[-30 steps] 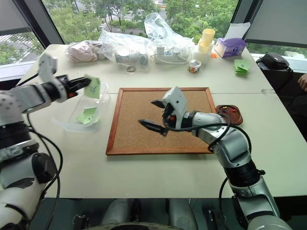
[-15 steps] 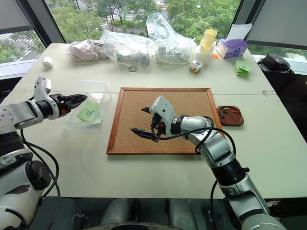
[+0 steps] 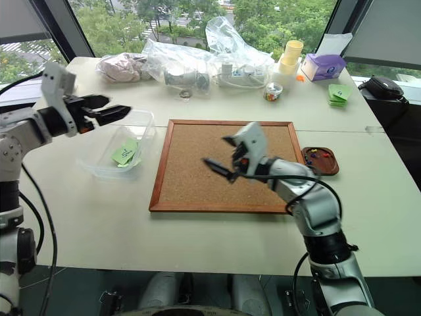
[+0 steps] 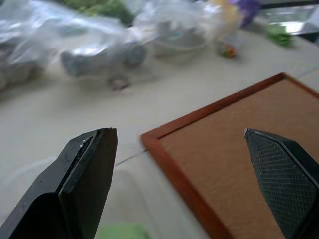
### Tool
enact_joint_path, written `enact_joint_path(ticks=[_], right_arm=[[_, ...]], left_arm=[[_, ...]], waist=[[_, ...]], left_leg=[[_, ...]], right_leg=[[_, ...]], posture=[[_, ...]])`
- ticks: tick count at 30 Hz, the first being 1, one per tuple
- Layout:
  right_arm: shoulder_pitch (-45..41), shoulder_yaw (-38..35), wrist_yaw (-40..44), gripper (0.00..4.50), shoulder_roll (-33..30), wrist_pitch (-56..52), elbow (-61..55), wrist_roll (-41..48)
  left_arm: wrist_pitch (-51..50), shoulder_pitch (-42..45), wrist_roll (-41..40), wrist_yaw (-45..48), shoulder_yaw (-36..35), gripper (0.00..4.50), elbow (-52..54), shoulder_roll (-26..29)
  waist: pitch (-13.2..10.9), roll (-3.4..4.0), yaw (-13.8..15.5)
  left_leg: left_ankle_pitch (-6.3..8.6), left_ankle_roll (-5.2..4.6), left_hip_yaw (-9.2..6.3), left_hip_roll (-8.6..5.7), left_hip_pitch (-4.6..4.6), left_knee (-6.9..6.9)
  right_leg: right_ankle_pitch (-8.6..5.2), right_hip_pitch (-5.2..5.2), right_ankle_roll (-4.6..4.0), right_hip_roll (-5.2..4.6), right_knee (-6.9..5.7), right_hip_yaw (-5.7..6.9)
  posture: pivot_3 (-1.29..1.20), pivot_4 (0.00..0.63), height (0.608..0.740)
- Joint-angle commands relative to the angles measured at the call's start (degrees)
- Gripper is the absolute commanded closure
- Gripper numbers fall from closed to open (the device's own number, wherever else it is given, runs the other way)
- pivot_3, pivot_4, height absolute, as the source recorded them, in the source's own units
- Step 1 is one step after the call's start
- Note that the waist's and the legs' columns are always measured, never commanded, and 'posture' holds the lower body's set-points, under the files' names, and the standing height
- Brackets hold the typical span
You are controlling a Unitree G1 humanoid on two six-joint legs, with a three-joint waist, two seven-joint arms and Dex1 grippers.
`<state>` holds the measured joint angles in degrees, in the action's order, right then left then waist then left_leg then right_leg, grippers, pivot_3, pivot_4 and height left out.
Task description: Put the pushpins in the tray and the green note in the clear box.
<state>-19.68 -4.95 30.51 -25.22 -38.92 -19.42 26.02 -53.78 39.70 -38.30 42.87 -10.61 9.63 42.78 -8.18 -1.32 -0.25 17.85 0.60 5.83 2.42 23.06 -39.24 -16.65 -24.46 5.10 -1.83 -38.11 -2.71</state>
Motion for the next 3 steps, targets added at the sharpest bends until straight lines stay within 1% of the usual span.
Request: enact_joint_path(ticks=[1, 2, 3], right_arm=[[4.79, -8.21, -1.51, 0.00, -2.61, -4.23, -6.23, 4.56], [5.88, -8.87, -1.52, 0.00, -3.22, -5.06, -7.03, 5.11], [8.20, -9.44, -1.39, 0.00, -4.33, -6.05, -8.74, 5.38]], left_arm=[[-5.34, -4.54, -7.88, -0.22, 1.25, 0.05, 8.74, -4.30], [-6.59, -5.23, -9.52, -1.10, 0.68, 0.05, 9.38, -5.62], [-6.47, -7.29, -9.79, -0.89, 1.89, 0.05, 11.06, -6.52]], waist=[[0.05, 0.09, -0.35], [0.05, 0.10, -0.61], [0.05, 0.10, -0.61]], left_leg=[[0.03, -0.05, 0.02, -0.01, -0.02, 0.01], [0.04, -0.06, 0.04, -0.01, -0.05, 0.03], [0.03, -0.06, 0.05, 0.05, -0.06, 0.02]], right_leg=[[0.00, 0.00, 0.00, -0.02, 0.00, -0.09], [0.00, 0.00, 0.01, -0.02, 0.00, -0.13], [0.00, 0.00, 0.01, 0.04, 0.00, -0.14]], posture=[[0.00, 0.150, 0.738], [0.00, 0.150, 0.738], [0.00, 0.150, 0.738]])
